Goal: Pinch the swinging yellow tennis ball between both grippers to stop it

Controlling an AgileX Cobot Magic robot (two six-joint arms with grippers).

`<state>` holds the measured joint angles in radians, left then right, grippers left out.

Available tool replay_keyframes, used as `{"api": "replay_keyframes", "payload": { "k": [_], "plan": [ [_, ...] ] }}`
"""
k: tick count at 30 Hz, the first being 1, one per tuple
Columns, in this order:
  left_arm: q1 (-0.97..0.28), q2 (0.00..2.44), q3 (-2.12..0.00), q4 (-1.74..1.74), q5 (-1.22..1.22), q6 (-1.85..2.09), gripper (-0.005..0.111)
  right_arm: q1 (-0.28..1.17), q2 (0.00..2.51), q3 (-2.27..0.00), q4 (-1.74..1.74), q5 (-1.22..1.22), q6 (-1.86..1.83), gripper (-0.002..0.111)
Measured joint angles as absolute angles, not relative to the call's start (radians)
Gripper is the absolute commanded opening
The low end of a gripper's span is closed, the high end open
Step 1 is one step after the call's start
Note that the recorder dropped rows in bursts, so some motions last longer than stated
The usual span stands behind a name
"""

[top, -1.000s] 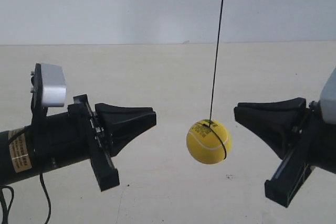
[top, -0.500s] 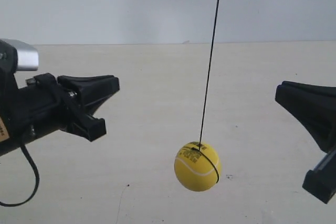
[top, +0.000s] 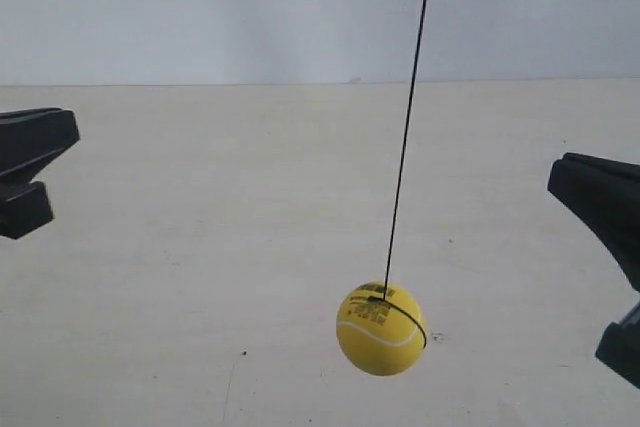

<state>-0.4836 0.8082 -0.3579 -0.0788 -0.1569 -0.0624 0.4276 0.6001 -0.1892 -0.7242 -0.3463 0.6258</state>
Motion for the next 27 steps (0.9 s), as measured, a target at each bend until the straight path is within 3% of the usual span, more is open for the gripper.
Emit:
{"api": "replay_keyframes", "payload": {
  "k": [14, 27],
  "plan": [
    [-0.484, 0.435, -0.227, -0.081, -0.083, -0.058, 0.005, 0.428, 0.600, -0.182, -0.723, -0.331, 0.643, 0.000],
    [-0.484, 0.424, -0.189, -0.083, -0.135, -0.082, 0.005, 0.428, 0.702, -0.051, -0.877, -0.684, 0.702, 0.000]
  ]
}}
